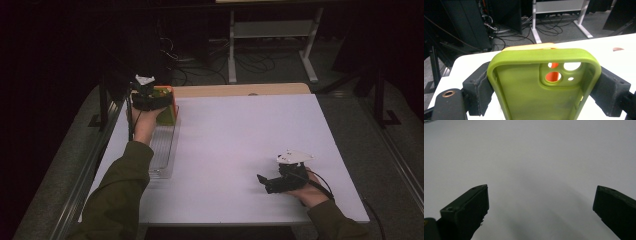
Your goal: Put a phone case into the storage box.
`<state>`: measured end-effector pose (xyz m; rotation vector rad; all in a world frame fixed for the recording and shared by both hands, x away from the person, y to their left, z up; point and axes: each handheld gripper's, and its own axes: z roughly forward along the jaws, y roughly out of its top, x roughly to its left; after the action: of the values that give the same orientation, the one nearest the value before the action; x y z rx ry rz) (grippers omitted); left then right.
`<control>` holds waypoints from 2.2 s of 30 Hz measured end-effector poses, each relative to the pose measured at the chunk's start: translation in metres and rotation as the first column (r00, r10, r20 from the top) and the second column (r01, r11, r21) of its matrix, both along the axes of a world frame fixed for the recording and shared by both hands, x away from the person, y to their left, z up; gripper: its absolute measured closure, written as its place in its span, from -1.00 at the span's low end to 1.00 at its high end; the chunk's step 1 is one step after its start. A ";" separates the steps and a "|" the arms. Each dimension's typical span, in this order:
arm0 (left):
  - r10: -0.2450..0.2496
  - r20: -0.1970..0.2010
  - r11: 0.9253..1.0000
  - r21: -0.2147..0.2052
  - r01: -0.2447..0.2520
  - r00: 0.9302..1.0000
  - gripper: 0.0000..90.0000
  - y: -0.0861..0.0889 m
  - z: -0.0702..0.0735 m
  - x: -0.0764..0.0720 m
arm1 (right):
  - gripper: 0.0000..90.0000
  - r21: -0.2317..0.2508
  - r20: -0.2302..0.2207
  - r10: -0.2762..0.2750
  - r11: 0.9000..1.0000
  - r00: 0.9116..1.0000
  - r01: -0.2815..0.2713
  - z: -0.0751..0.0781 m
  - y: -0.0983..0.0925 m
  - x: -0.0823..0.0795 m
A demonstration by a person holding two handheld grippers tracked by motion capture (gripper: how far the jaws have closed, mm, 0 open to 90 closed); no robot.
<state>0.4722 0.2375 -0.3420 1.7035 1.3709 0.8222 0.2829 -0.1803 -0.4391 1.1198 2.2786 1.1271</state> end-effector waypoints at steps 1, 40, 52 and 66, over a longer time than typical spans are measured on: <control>0.000 -0.010 1.000 0.010 0.000 1.000 -0.67 0.001 -0.001 0.001 | -1.00 0.000 0.000 0.000 1.000 1.000 0.000 0.000 0.000 0.000; 0.061 -0.024 0.997 0.044 -0.060 0.998 -0.81 -0.006 -0.030 0.024 | -1.00 0.002 -0.001 0.003 1.000 1.000 -0.003 0.000 -0.001 0.000; 0.023 -0.025 1.000 0.017 -0.023 0.999 -1.00 0.000 -0.025 0.021 | -1.00 0.002 0.000 0.002 1.000 1.000 -0.002 0.000 -0.001 0.000; -0.135 -0.097 0.989 0.041 0.139 0.986 -1.00 0.008 -0.004 0.001 | -1.00 -0.002 -0.004 -0.006 1.000 1.000 0.006 0.001 -0.002 -0.001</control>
<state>0.4727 0.2451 -0.3460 1.8720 1.2885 0.7097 0.2820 -0.1819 -0.4385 1.1277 2.2775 1.1214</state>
